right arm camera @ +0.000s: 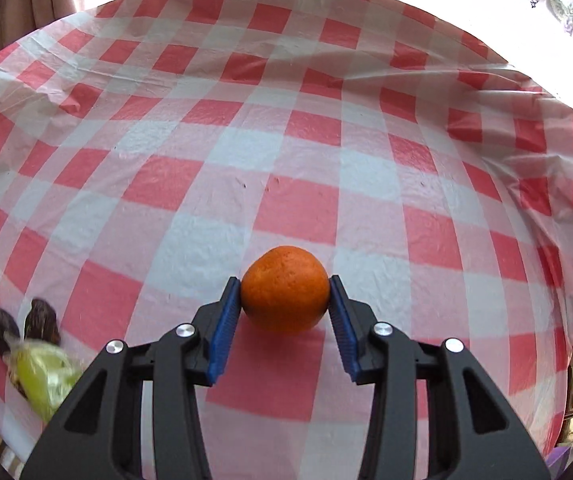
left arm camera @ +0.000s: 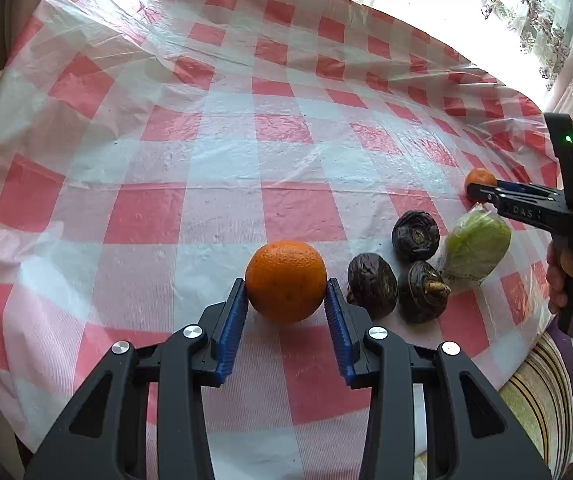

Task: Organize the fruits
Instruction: 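Lift both held oranges and carry them over the white box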

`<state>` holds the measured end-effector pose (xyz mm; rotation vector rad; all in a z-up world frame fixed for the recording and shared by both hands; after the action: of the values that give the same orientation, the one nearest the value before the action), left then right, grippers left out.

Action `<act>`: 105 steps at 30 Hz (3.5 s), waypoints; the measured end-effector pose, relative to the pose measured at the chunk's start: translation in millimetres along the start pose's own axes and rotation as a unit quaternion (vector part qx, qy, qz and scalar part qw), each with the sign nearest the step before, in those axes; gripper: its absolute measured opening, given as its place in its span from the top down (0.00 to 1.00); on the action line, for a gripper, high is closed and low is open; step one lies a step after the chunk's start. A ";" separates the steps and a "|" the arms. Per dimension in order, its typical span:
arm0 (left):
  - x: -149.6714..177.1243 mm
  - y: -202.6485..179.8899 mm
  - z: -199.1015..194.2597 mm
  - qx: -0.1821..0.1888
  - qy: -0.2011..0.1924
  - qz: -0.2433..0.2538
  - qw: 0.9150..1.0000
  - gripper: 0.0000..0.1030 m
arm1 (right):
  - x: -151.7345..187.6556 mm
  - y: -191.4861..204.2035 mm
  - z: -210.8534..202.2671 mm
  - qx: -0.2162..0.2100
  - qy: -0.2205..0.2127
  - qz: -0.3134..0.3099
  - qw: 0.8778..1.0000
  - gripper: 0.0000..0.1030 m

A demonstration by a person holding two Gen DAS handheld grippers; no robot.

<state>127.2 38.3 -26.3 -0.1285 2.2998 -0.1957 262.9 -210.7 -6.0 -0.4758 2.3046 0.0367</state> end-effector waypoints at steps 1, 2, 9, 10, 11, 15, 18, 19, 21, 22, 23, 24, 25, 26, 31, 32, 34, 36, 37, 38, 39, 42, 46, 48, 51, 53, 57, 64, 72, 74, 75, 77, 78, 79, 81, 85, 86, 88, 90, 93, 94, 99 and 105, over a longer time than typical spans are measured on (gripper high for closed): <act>4.0 -0.1 -3.6 -0.001 -0.002 -0.002 1.000 0.64 | 9.7 -0.4 -9.6 -0.001 -0.001 0.001 1.000 0.57; 6.9 -0.6 -6.2 -0.002 -0.003 -0.003 1.000 0.64 | 18.8 -0.4 -18.5 -0.002 -0.001 0.000 1.000 0.57; 13.8 -11.8 -25.6 -0.002 -0.016 -0.002 1.000 0.64 | 68.3 0.5 -72.0 -0.001 -0.012 0.003 1.000 0.57; 14.1 -14.7 -27.9 0.000 -0.018 0.000 1.000 0.64 | 74.7 1.3 -77.3 -0.001 -0.013 0.003 1.000 0.57; 14.7 -17.9 -30.6 0.003 -0.022 0.002 1.000 0.64 | 80.9 1.5 -83.0 0.000 -0.014 0.005 1.000 0.57; 16.6 -33.3 -39.4 0.013 -0.031 0.015 0.999 0.64 | 96.8 1.2 -104.1 0.010 -0.028 0.010 1.000 0.57; 17.1 -44.3 -44.8 0.019 -0.035 0.027 0.999 0.64 | 102.9 -1.7 -115.5 0.014 -0.036 0.013 0.999 0.57; 17.2 -47.7 -46.2 0.021 -0.036 0.029 0.999 0.64 | 104.7 -2.6 -118.3 0.016 -0.039 0.012 0.999 0.57; 17.5 -53.6 -48.2 0.024 -0.036 0.035 0.998 0.64 | 108.4 -5.0 -122.2 0.012 -0.040 0.018 0.999 0.57; 17.5 -56.4 -49.2 0.025 -0.037 0.039 0.998 0.64 | 110.4 -6.7 -124.3 0.012 -0.041 0.019 0.999 0.57; 17.8 -59.6 -50.6 0.027 -0.037 0.043 0.998 0.64 | 111.8 -8.7 -126.1 0.013 -0.041 0.021 0.999 0.57; 17.6 -62.8 -51.9 0.029 -0.038 0.048 0.998 0.64 | 113.7 -10.7 -128.3 0.012 -0.042 0.023 0.999 0.57; 17.3 -66.2 -53.3 0.032 -0.038 0.052 0.997 0.64 | 115.1 -12.9 -129.6 0.012 -0.042 0.026 0.999 0.57; 16.9 -68.9 -54.4 0.033 -0.039 0.055 0.997 0.64 | 116.5 -14.5 -131.3 0.012 -0.043 0.028 0.999 0.57; 15.7 -81.0 -60.0 0.042 -0.043 0.069 0.996 0.64 | 123.8 -19.9 -142.2 0.013 -0.047 0.029 0.998 0.57; 15.7 -83.0 -60.5 0.043 -0.043 0.072 0.996 0.64 | 125.0 -20.8 -144.4 0.013 -0.048 0.029 0.998 0.57; 15.3 -87.9 -61.2 0.045 -0.043 0.079 0.995 0.64 | 128.0 -23.1 -148.8 0.014 -0.049 0.030 0.998 0.57; 14.5 -93.7 -62.5 0.050 -0.043 0.087 0.994 0.64 | 131.3 -25.4 -152.7 0.014 -0.049 0.030 0.998 0.57; 14.4 -96.3 -63.1 0.053 -0.043 0.090 0.994 0.64 | 132.7 -26.6 -154.3 0.014 -0.049 0.031 0.998 0.57; 14.4 -98.8 -63.5 0.055 -0.043 0.093 0.993 0.64 | 133.8 -27.8 -155.9 0.014 -0.049 0.032 0.998 0.57; 14.2 -101.7 -63.7 0.056 -0.043 0.096 0.993 0.64 | 134.9 -28.7 -157.5 0.015 -0.049 0.031 0.998 0.57; 14.5 -109.6 -65.2 0.061 -0.042 0.108 0.991 0.64 | 137.8 -31.8 -162.9 0.016 -0.051 0.030 0.998 0.57; 14.4 -121.2 -68.6 0.069 -0.042 0.122 0.989 0.64 | 140.5 -38.3 -170.9 0.020 -0.054 0.033 0.998 0.57; 14.4 -126.8 -69.9 0.073 -0.042 0.129 0.988 0.64 | 141.4 -41.7 -174.5 0.022 -0.056 0.034 0.998 0.57; 14.9 -136.4 -71.7 0.082 -0.041 0.140 0.986 0.64 | 143.3 -47.3 -179.9 0.025 -0.058 0.036 0.997 0.57; 15.0 -142.5 -72.4 0.086 -0.040 0.147 0.985 0.64 | 145.3 -51.7 -182.8 0.028 -0.058 0.039 0.997 0.57; 15.6 -153.8 -73.3 0.095 -0.037 0.159 0.982 0.64 | 149.6 -58.5 -187.6 0.033 -0.058 0.042 0.997 0.57; 14.5 -174.6 -77.3 0.107 -0.037 0.183 0.977 0.64 | 153.9 -69.1 -195.9 0.041 -0.060 0.047 0.996 0.57; 16.9 -205.9 -78.0 0.126 -0.027 0.221 0.967 0.64 | 163.6 -81.5 -203.8 0.051 -0.058 0.053 0.996 0.57; 17.9 -214.5 -78.0 0.132 -0.024 0.231 0.964 0.64 | 167.2 -86.2 -205.2 0.055 -0.056 0.056 0.995 0.57; 18.8 -219.4 -78.1 0.134 -0.022 0.235 0.962 0.64 | 169.1 -88.6 -205.8 0.057 -0.055 0.057 0.995 0.57; 21.0 -229.0 -77.4 0.139 -0.019 0.246 0.959 0.64 | 173.5 -92.2 -206.7 0.061 -0.053 0.060 0.995 0.57; 22.0 -234.1 -76.7 0.142 -0.017 0.251 0.957 0.64 | 175.9 -94.9 -207.2 0.062 -0.052 0.062 0.995 0.57; 23.4 -239.5 -76.2 0.144 -0.014 0.257 0.955 0.64 | 178.2 -97.2 -207.8 0.064 -0.050 0.064 0.995 0.57; 26.2 -250.1 -75.6 0.150 -0.011 0.270 0.951 0.64 | 182.4 -102.3 -209.1 0.068 -0.048 0.067 0.994 0.57; 34.2 -274.4 -73.7 0.163 -0.001 0.300 0.940 0.64 | 189.6 -112.4 -211.8 0.077 -0.045 0.074 0.993 0.57; 36.5 -280.7 -72.8 0.166 0.002 0.308 0.937 0.64 | 191.2 -114.6 -212.7 0.078 -0.045 0.075 0.993 0.57; 42.0 -293.2 -70.8 0.173 0.009 0.323 0.930 0.64 | 194.0 -119.3 -214.3 0.082 -0.044 0.078 0.993 0.57; 47.3 -306.0 -68.2 0.178 0.016 0.340 0.923 0.64 | 196.3 -123.3 -215.6 0.085 -0.043 0.081 0.992 0.57; 55.0 -324.7 -65.8 0.187 0.024 0.362 0.913 0.64 | 199.3 -130.4 -218.2 0.090 -0.043 0.085 0.991 0.57; 56.7 -330.6 -65.6 0.189 0.024 0.368 0.910 0.64 | 200.1 -132.9 -219.0 0.092 -0.043 0.087 0.991 0.57; 66.0 -361.6 -66.2 0.207 0.034 0.391 0.896 0.64 | 207.9 -148.2 -222.0 0.105 -0.038 0.096 0.989 0.57; 76.9 -396.6 -58.1 0.236 0.059 0.395 0.886 0.64 | 223.9 -173.4 -222.8 0.130 -0.025 0.116 0.984 0.57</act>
<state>44.5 -357.6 28.5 1.0744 2.1604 -0.3302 27.5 -482.8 14.7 -0.0725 2.2632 -0.1365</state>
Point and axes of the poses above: each gripper's, at about its wrist camera, not at the fingertips, and z roughly the way its jaws point, y to its left, x to its underside, the point moved 6 cm from there along z, roughly the way its jaws point, and after that the axes turned 10 degrees about -y, right-handed, at the moved point
